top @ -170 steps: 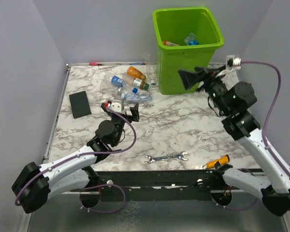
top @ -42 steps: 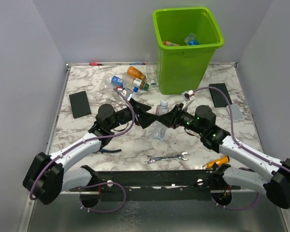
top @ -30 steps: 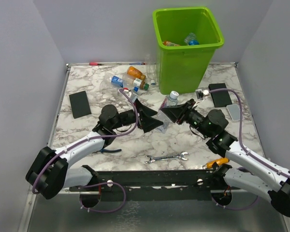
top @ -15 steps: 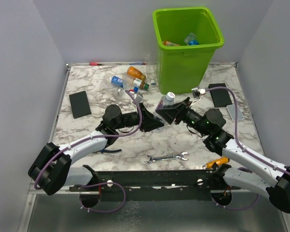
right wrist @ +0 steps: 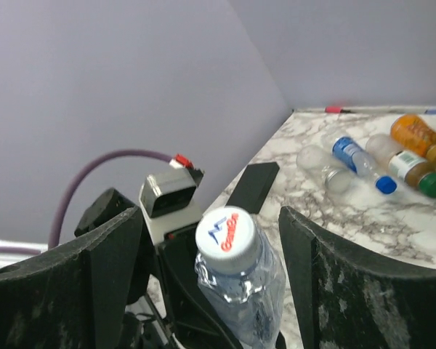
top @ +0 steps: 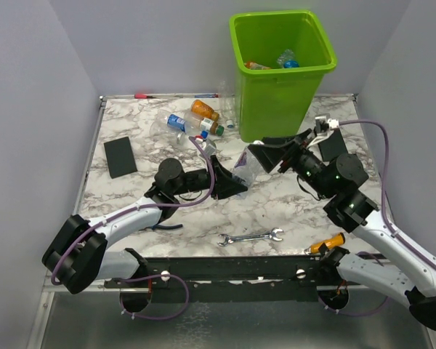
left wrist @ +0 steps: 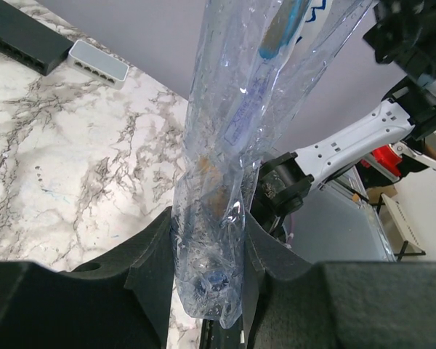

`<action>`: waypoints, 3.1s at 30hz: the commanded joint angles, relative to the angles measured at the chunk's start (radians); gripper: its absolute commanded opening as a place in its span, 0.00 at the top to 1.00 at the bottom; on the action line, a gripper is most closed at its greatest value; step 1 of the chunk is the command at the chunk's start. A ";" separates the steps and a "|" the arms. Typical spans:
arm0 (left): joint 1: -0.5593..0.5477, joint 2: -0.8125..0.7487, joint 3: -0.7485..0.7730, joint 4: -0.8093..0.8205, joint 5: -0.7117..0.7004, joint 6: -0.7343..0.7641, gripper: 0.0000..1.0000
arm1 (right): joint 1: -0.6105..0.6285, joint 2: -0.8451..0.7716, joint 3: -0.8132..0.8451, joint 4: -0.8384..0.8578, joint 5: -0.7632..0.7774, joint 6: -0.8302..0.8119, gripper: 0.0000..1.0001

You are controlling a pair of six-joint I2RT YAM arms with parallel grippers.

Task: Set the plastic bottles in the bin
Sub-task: Pick up the plastic bottle at the center of the board, then place the plastic bottle in the trash bin.

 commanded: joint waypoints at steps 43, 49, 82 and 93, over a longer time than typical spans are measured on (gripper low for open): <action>-0.002 -0.382 -0.132 -0.256 -0.976 0.292 0.01 | -0.096 0.546 0.812 0.600 0.757 -1.117 1.00; -0.002 -0.403 -0.115 -0.337 -1.130 0.318 0.01 | -0.270 0.830 1.096 0.376 0.751 -1.022 1.00; -0.003 -0.367 -0.099 -0.349 -1.087 0.301 0.01 | -0.342 0.716 1.120 -0.159 0.395 -0.406 0.30; -0.001 -0.336 -0.096 -0.365 -1.115 0.304 0.01 | -0.324 0.441 0.784 -0.165 0.492 -0.364 0.33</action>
